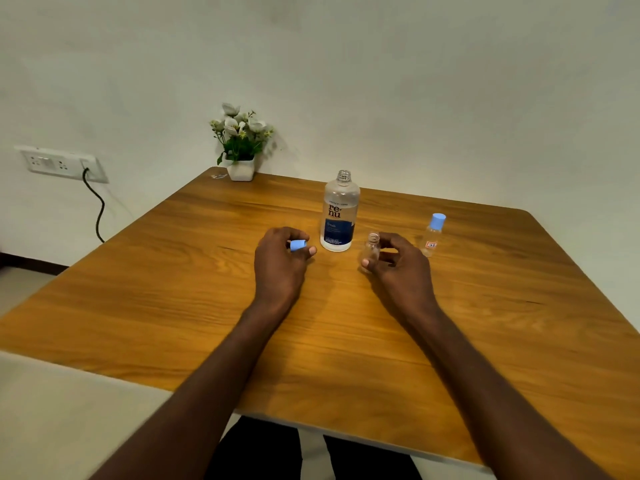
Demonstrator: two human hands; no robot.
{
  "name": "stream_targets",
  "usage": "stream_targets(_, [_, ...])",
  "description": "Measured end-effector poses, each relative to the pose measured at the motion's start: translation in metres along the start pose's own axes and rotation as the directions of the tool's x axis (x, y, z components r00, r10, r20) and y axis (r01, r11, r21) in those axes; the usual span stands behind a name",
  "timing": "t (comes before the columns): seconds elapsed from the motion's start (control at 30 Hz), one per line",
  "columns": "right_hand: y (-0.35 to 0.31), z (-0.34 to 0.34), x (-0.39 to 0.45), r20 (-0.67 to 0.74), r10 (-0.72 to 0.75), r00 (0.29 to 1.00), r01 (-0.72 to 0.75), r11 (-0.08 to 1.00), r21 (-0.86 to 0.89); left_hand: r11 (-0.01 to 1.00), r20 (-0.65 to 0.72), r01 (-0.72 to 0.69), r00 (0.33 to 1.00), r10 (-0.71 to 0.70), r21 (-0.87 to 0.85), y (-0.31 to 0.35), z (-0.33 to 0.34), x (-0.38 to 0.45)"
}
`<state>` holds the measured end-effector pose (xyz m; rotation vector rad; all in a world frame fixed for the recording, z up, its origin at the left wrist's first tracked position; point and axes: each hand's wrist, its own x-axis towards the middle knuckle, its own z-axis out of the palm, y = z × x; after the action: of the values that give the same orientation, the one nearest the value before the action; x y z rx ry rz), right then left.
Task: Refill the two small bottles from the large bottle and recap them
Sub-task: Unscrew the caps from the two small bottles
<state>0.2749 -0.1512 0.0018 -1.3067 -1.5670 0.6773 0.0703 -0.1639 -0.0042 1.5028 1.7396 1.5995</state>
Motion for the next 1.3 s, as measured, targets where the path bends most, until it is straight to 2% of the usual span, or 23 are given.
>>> stream_targets(0.13, [0.004,0.002,0.003,-0.061,-0.017,0.998,0.013,0.998,-0.063,0.988,-0.042,0.038,0.999,-0.032,0.147,-0.004,0.002,0.002])
stream_targets(0.3, [0.005,0.002,0.006,-0.085,-0.034,0.996,0.025,0.995,-0.101,0.988,-0.140,0.093,0.987,-0.076,0.122,-0.010,0.001,0.003])
stream_targets(0.43, [0.006,0.004,0.008,-0.079,-0.026,0.996,0.017,0.994,-0.108,0.953,-0.152,0.081,0.988,-0.038,0.293,-0.017,0.003,0.005])
stream_targets(0.5, [0.005,0.004,0.009,-0.080,-0.015,0.997,0.007,0.995,-0.098,0.937,-0.168,0.119,0.983,-0.067,0.327,-0.016,0.004,0.008])
stream_targets(0.63, [0.002,0.005,0.008,-0.072,-0.001,0.997,-0.006,0.996,-0.093,0.924,-0.154,0.165,0.981,-0.118,0.345,-0.017,0.005,0.010])
stream_targets(0.8, [0.001,0.005,0.008,-0.064,0.023,0.998,-0.030,0.994,-0.104,0.957,-0.230,0.172,0.966,-0.118,0.233,-0.003,0.000,0.005])
stream_targets(0.87, [0.001,0.005,0.009,-0.066,0.025,0.997,-0.033,0.993,-0.114,0.974,-0.287,0.102,0.957,-0.041,0.200,0.006,-0.004,0.000])
stream_targets(0.93, [0.000,0.005,0.008,-0.055,0.042,0.998,-0.048,0.991,-0.124,0.977,-0.279,-0.075,0.952,0.129,0.198,0.014,-0.006,-0.007])
stream_targets(1.03, [-0.003,0.004,0.005,-0.104,0.019,0.994,-0.037,0.983,-0.179,0.907,-0.077,-0.369,0.917,0.391,0.203,0.022,-0.002,-0.021])
stream_targets(1.1, [-0.005,-0.001,0.001,-0.254,-0.074,0.964,0.022,0.979,-0.202,0.855,0.038,-0.496,0.867,0.496,0.150,0.029,0.006,-0.028])
stream_targets(1.2, [-0.005,-0.017,0.002,-0.550,-0.185,0.815,0.079,0.974,-0.210,0.805,0.109,-0.592,0.804,0.584,0.049,0.044,0.022,-0.038])
stream_targets(1.27, [0.005,-0.033,0.011,-0.644,-0.143,0.752,0.005,0.978,-0.211,0.770,0.150,-0.638,0.761,0.631,-0.008,0.056,0.038,-0.045])
stream_targets(1.3, [0.012,-0.040,0.017,-0.643,-0.092,0.761,-0.054,0.977,-0.205,0.750,0.167,-0.661,0.736,0.656,-0.026,0.062,0.047,-0.048])
